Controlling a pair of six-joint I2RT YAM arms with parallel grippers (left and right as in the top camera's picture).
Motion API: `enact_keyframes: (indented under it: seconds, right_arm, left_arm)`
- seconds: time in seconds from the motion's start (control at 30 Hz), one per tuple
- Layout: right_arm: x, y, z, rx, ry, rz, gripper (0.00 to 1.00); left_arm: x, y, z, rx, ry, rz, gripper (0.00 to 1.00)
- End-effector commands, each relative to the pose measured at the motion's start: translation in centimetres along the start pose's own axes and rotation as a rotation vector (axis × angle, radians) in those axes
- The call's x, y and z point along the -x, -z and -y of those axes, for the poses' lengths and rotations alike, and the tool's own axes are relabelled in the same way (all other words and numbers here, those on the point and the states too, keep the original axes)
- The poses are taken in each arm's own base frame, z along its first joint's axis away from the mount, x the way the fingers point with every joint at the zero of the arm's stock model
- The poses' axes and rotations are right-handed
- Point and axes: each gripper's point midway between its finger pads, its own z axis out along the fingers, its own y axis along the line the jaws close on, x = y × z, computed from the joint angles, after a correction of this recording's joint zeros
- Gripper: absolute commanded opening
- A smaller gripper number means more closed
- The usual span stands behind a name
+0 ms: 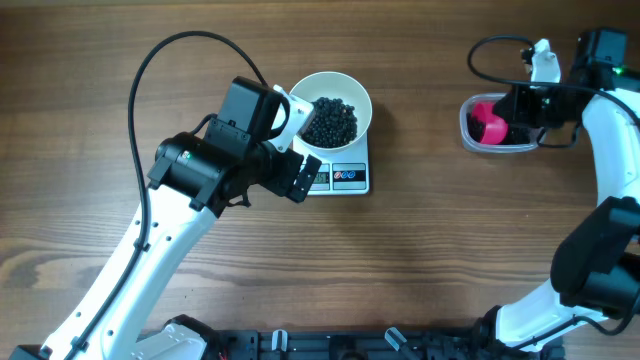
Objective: Scoop item into bowl and weigh 150g on scale
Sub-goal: 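Dip the pink scoop into the black beans with the right gripper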
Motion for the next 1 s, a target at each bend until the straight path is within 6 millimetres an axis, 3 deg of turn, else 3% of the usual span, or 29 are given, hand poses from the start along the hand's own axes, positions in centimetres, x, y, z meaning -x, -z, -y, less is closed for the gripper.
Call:
enact_keyframes:
  seconds: [0.0,0.37,0.57,0.8,0.97]
  right_arm:
    - [0.1,1.2,-1.6,0.103,0.007,0.031,0.04]
    - [-0.7,2.6,-0.6,0.17,-0.034,0.037,0.04]
    - [-1.2,3.6,1.5,0.152,-0.079,0.053,0.04]
    - [-0.9,5.0,2.1,0.222,-0.099,0.109,0.04]
    - [0.2,6.1,0.0,0.376,-0.103,0.178,0.04]
  left_arm:
    - [0.0,0.1,-0.2,0.008,0.004,0.005,1.0]
    - [0.0,0.1,-0.2,0.008,0.004,0.005,1.0]
    - [0.0,0.1,-0.2,0.008,0.004,0.005,1.0]
    - [0.0,0.1,-0.2,0.008,0.005,0.005,1.0]
    - [0.0,0.1,-0.2,0.008,0.004,0.005,1.0]
